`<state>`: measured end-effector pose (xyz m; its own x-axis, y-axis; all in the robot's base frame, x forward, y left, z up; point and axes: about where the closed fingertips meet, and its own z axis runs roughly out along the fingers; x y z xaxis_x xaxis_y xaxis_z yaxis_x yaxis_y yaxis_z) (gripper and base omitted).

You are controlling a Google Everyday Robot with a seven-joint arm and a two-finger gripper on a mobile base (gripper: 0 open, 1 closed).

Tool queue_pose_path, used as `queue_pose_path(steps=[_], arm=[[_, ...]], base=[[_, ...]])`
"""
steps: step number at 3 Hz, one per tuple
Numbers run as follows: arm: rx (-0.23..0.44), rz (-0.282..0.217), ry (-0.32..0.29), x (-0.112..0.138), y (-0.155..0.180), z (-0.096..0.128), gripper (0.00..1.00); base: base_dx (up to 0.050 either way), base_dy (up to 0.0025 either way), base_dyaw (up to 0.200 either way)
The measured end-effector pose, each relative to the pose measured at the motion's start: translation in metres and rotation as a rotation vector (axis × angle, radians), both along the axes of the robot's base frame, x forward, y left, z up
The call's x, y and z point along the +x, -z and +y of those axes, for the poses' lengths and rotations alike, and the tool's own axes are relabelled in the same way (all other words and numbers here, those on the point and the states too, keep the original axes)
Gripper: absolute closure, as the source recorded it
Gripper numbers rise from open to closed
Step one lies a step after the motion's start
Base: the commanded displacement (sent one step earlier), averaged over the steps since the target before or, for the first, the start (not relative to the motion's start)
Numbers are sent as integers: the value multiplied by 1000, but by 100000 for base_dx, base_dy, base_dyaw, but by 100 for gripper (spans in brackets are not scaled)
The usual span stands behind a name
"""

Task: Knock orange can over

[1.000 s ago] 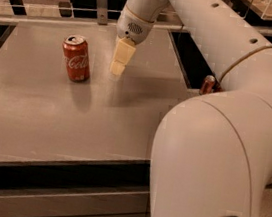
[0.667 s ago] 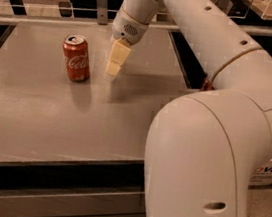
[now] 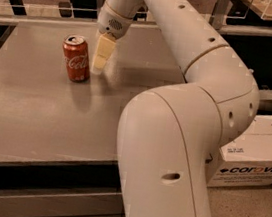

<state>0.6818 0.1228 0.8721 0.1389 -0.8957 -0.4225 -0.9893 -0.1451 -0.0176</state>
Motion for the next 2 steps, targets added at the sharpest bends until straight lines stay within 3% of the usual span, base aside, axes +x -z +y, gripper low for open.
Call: queue_pose_path(steps=[2], arm=[[-20,-12,-71,4,-2,56,0]], base=[[0,0,0]])
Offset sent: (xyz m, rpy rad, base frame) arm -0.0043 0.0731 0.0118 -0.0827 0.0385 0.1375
